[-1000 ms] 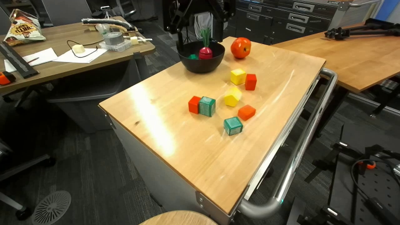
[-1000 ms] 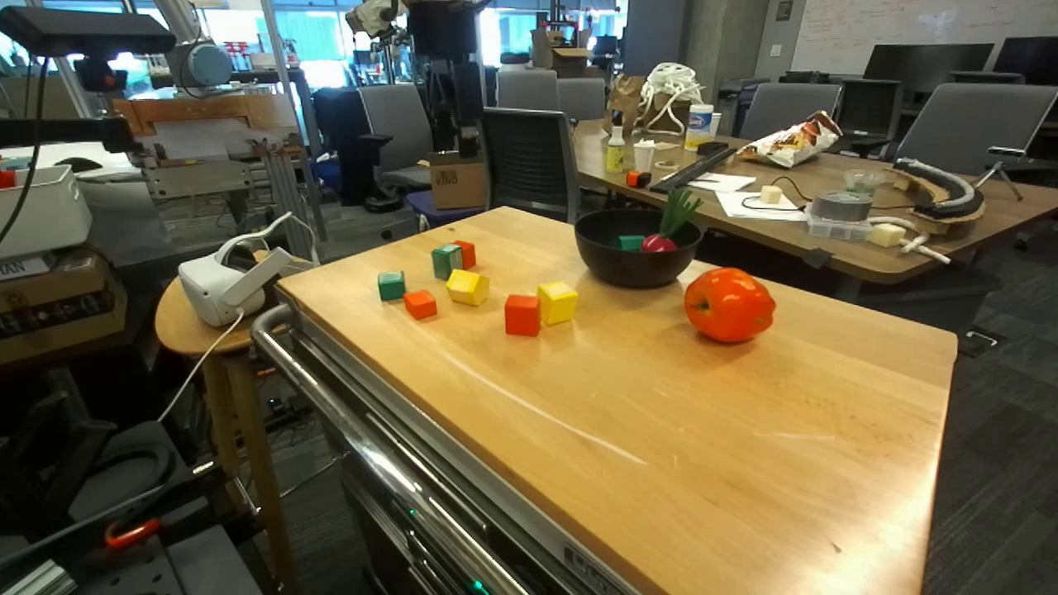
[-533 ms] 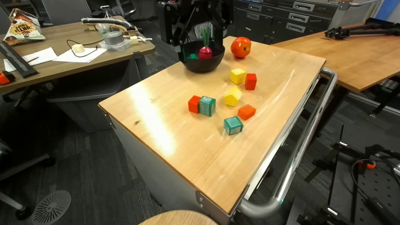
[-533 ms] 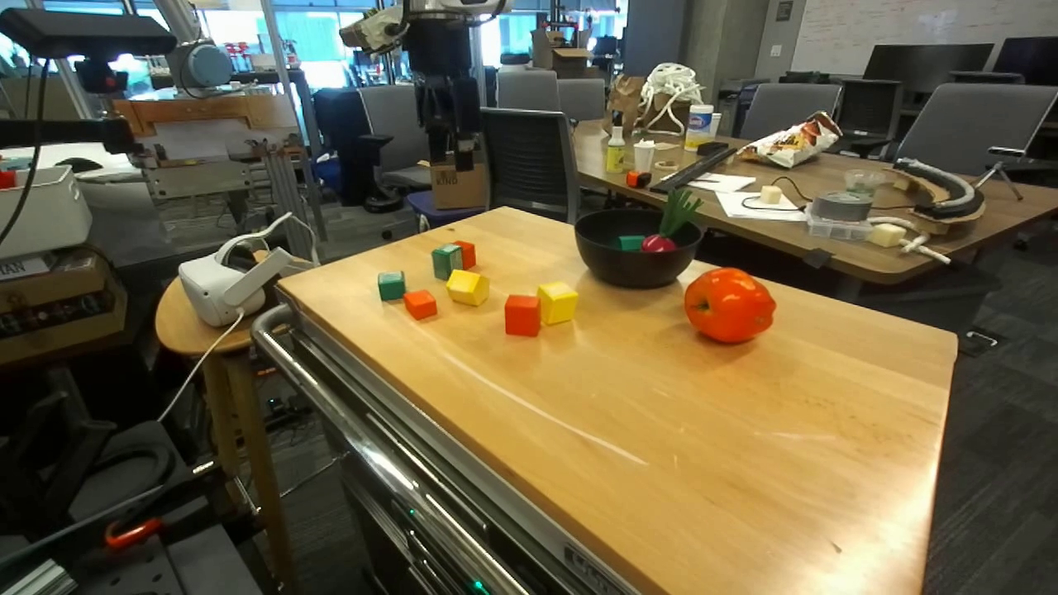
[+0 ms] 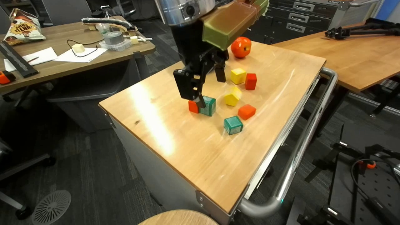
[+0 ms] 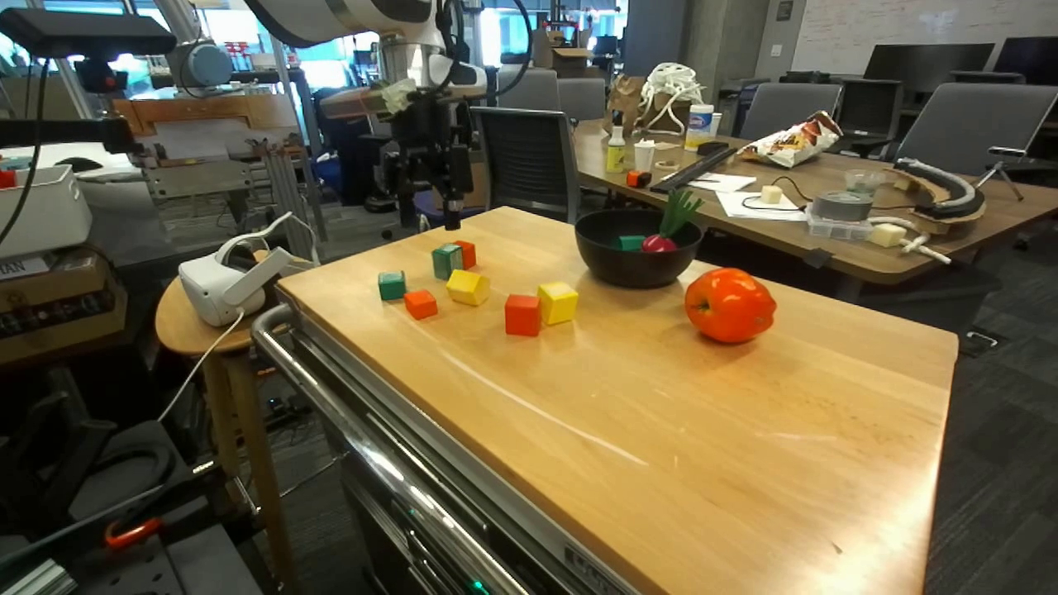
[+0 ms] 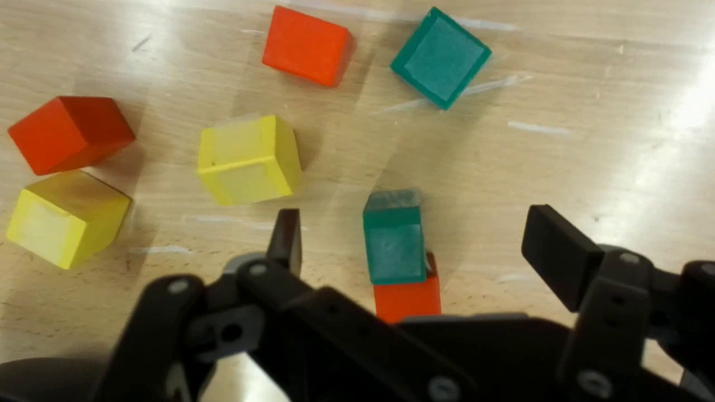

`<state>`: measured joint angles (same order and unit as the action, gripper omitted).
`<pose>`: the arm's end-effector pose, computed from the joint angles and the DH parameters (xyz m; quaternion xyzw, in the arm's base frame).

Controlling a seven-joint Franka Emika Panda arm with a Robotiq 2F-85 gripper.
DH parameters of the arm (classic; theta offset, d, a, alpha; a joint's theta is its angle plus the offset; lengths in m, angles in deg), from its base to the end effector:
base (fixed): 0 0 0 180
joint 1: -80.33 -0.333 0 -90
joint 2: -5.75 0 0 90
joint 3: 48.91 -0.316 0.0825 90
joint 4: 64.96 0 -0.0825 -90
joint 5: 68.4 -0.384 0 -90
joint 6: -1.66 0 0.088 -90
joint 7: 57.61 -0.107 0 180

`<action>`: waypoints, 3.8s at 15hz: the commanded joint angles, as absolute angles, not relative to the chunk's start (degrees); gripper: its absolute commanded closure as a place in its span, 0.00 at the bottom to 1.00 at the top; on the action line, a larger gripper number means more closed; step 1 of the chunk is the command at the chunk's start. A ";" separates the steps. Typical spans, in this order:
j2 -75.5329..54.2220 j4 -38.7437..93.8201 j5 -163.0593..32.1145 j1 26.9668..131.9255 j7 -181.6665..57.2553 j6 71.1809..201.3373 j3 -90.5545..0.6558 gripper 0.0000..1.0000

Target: Place the toys in the black bowl then put the apple at the left back corner of the trolley

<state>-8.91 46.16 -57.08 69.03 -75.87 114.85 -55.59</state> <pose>0.5589 0.1658 0.3382 0.9906 0.0458 -0.0802 0.1011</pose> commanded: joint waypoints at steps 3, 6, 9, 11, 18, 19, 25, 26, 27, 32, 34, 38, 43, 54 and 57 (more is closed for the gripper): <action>-12.22 45.17 -64.34 71.45 -59.81 118.01 -56.51 0.44; -12.82 45.11 -66.27 72.46 -56.18 117.47 -56.20 0.66; -12.96 45.36 -67.58 73.39 -54.43 117.36 -56.04 0.88; -13.04 45.41 -68.37 73.38 -54.40 117.06 -56.05 0.98; -10.97 46.73 -66.51 72.34 -55.39 117.25 -55.99 0.34; -10.74 46.78 -65.96 72.13 -55.77 117.23 -55.93 0.27; -10.89 46.33 -61.57 70.57 -57.19 116.88 -55.90 0.00; -10.90 46.35 -60.74 70.39 -57.40 116.92 -55.87 0.00; -10.89 46.36 -60.19 70.31 -57.53 116.90 -55.83 0.00; -12.12 45.65 -58.18 70.18 -58.66 116.41 -55.45 0.00; -13.27 45.10 -57.45 69.91 -61.67 116.90 -54.89 0.00; -14.18 45.38 -57.14 69.66 -70.04 120.24 -53.91 0.00; -15.44 45.45 -55.49 68.71 -78.86 124.31 -52.41 0.00; -15.13 46.34 -57.44 68.29 -87.64 126.64 -51.25 0.74; -10.89 49.75 -61.01 69.23 -88.40 130.93 -51.28 0.79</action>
<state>-15.08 45.98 -57.99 68.47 -87.47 125.95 -51.54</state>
